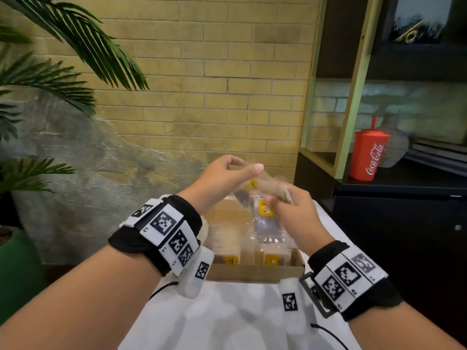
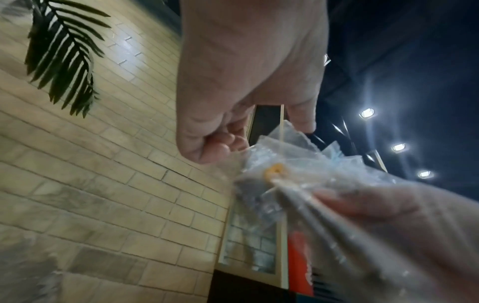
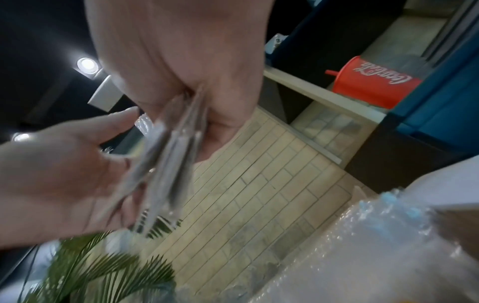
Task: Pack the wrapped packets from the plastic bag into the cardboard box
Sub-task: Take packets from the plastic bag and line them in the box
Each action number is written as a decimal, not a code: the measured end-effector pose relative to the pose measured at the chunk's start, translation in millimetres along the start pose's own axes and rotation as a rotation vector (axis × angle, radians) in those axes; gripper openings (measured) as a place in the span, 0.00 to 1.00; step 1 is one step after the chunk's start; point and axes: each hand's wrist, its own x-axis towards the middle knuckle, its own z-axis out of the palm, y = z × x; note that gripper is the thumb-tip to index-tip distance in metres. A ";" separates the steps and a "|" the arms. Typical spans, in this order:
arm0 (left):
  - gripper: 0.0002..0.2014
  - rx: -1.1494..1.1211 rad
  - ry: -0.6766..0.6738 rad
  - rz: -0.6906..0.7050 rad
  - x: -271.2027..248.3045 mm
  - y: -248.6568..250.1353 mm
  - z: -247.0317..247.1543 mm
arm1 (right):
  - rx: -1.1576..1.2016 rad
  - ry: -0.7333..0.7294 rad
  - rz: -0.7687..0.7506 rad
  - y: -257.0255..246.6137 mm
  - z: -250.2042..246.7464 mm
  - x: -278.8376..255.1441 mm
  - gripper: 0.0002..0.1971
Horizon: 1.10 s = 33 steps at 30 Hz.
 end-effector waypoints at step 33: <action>0.13 -0.472 -0.190 -0.156 2.6 -58.1 27.7 | 0.353 0.108 0.187 33.9 -11.3 19.6 0.09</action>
